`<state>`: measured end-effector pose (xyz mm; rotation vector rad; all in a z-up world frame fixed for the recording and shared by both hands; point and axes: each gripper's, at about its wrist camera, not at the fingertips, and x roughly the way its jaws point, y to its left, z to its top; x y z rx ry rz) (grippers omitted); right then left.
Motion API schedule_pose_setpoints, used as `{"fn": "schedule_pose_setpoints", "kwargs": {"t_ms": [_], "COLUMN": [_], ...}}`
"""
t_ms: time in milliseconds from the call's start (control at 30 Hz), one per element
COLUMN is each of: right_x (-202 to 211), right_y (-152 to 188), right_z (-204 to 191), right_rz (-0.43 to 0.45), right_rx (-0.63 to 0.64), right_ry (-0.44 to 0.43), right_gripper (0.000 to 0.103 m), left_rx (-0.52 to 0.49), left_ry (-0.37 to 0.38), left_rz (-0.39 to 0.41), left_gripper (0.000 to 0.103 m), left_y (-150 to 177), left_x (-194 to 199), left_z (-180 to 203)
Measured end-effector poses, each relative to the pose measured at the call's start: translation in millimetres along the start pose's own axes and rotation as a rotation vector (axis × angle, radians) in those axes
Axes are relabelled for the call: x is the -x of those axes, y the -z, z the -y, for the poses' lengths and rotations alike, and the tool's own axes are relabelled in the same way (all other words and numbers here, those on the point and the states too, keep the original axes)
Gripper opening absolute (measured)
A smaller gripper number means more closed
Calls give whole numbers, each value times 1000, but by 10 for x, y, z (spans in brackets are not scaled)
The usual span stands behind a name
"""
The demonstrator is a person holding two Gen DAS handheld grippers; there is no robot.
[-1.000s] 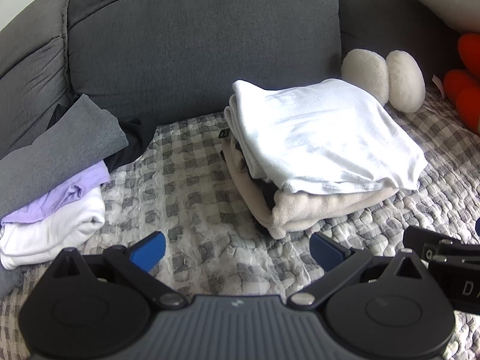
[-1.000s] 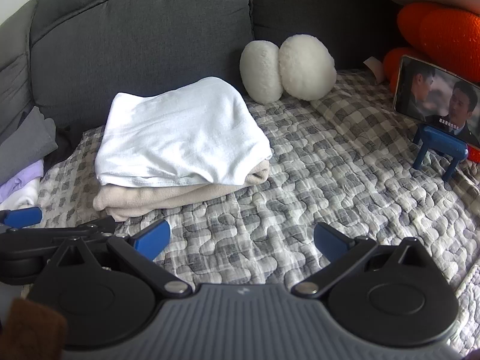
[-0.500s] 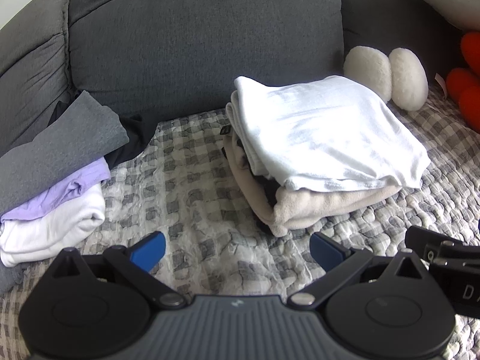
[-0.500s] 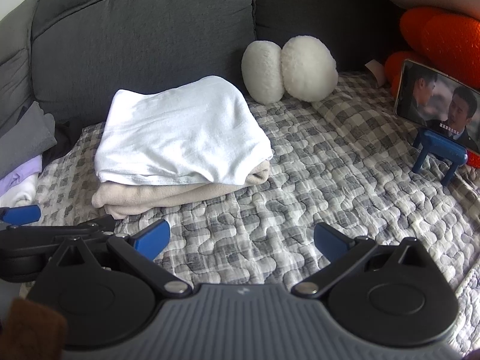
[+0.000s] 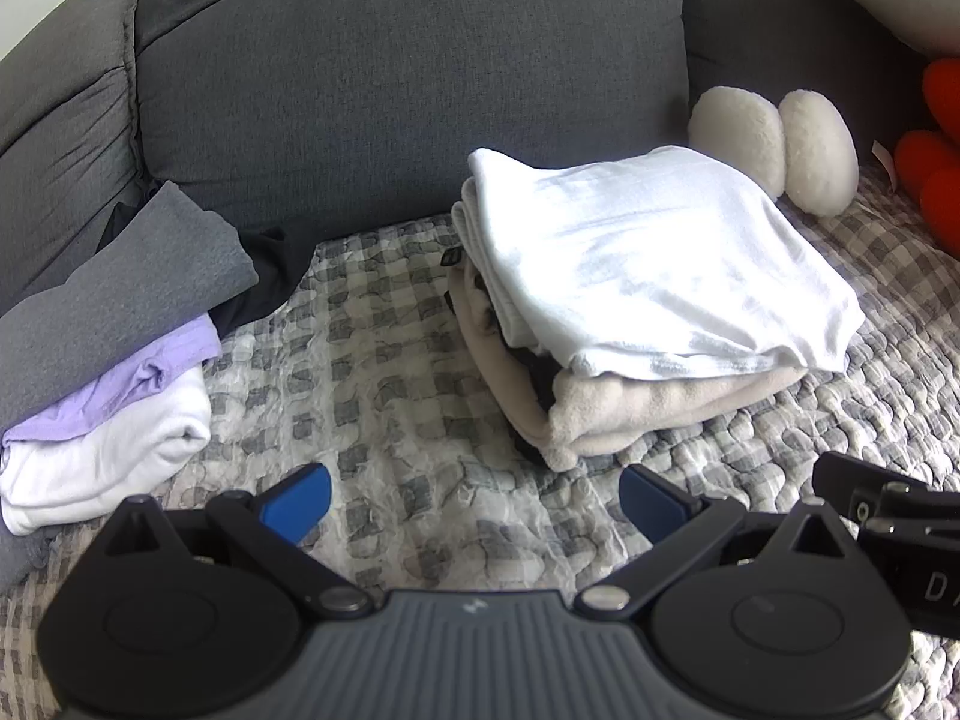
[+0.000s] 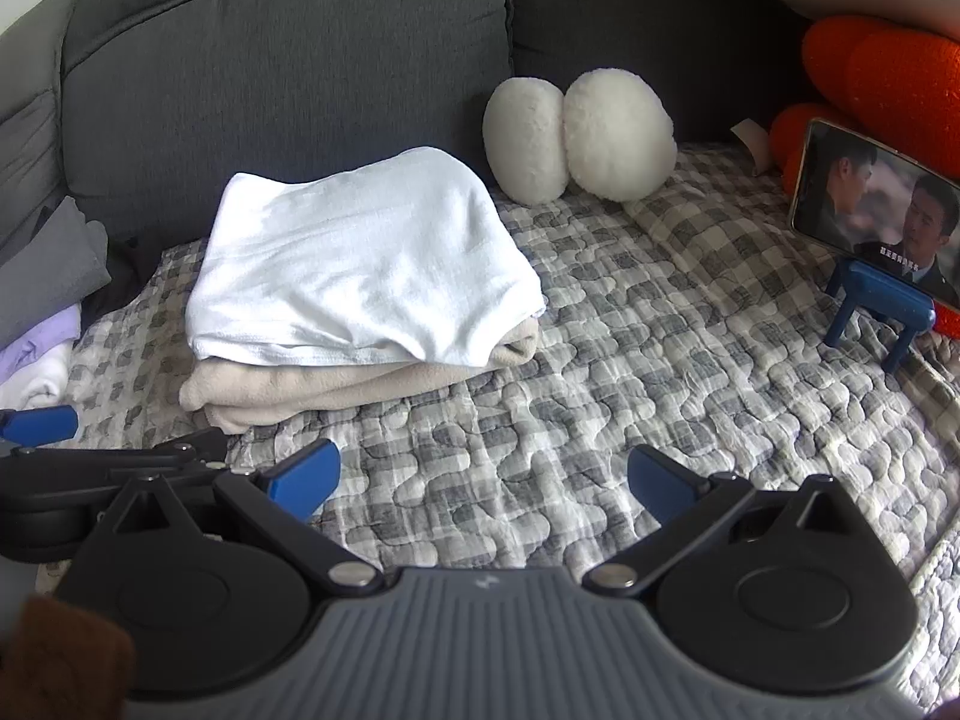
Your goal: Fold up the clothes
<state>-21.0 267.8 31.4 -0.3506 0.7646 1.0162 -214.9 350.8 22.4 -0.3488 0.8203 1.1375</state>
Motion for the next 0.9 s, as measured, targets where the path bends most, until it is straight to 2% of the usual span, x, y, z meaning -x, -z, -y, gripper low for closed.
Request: {"fn": "schedule_pose_setpoints", "kwargs": {"t_ms": [900], "right_x": [-10], "right_y": [-8], "right_z": [5], "right_rz": [-6], "right_rx": [7], "right_ry": [10], "right_gripper": [103], "left_rx": [-10], "left_ry": [-14], "left_rz": [-1], "left_gripper": [102], "left_y": [3], "left_x": [3], "left_z": [7]}}
